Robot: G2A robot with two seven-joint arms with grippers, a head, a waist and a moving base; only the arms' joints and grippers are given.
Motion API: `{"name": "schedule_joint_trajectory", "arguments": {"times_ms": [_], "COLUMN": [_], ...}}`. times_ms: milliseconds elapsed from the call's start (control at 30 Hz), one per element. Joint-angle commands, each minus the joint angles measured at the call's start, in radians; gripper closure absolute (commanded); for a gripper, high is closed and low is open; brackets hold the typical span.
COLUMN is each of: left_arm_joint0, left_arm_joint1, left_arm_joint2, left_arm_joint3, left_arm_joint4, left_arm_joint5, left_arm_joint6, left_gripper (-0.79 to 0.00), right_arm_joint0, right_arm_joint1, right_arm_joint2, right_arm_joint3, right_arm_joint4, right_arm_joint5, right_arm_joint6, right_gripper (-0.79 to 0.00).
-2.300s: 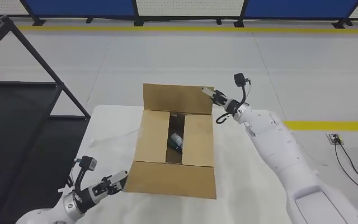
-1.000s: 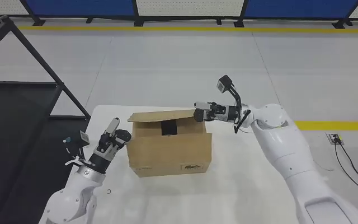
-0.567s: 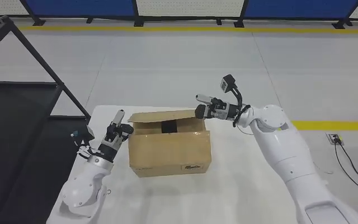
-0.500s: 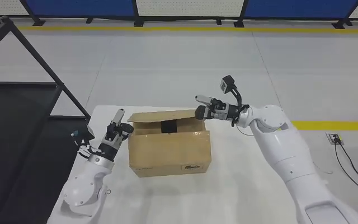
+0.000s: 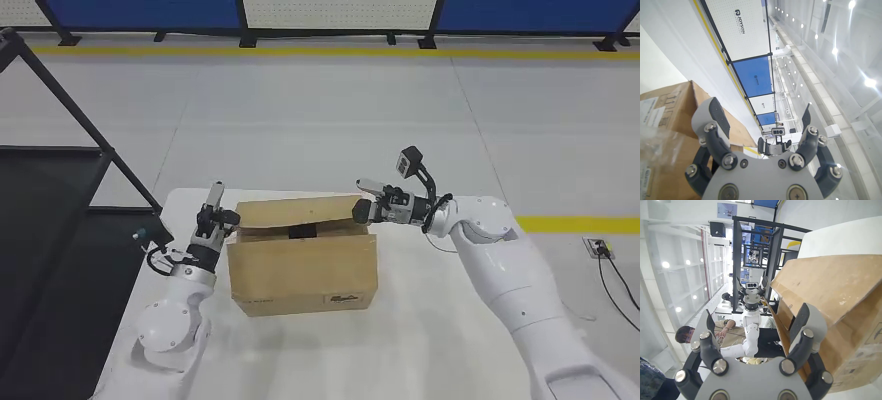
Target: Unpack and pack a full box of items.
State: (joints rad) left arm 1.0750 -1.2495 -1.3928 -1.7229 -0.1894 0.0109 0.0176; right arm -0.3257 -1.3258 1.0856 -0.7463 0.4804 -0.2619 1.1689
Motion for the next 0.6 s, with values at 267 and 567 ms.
{"name": "schedule_joint_trajectory", "arguments": {"times_ms": [267,567], "left_arm_joint0": [0.168,0.107], "left_arm_joint1": [0.027,0.038], "left_arm_joint2": [-0.152,-0.122], "left_arm_joint3": [-0.249,-0.136], "left_arm_joint4": [-0.149,-0.059], "left_arm_joint5": [0.013,0.150], "left_arm_joint6": [-0.369,-0.441], "left_gripper": [-0.785,-0.785], "right_arm_joint0": [-0.009,-0.041], "right_arm_joint1": [0.005,0.008], "right_arm_joint2": [0.004,0.019], "right_arm_joint3": [-0.020,-0.096], "right_arm_joint4": [-0.009,0.089], "right_arm_joint5": [0.017,-0.039], "right_arm_joint6": [0.001,0.167], "right_gripper": [-0.785,-0.785]}}
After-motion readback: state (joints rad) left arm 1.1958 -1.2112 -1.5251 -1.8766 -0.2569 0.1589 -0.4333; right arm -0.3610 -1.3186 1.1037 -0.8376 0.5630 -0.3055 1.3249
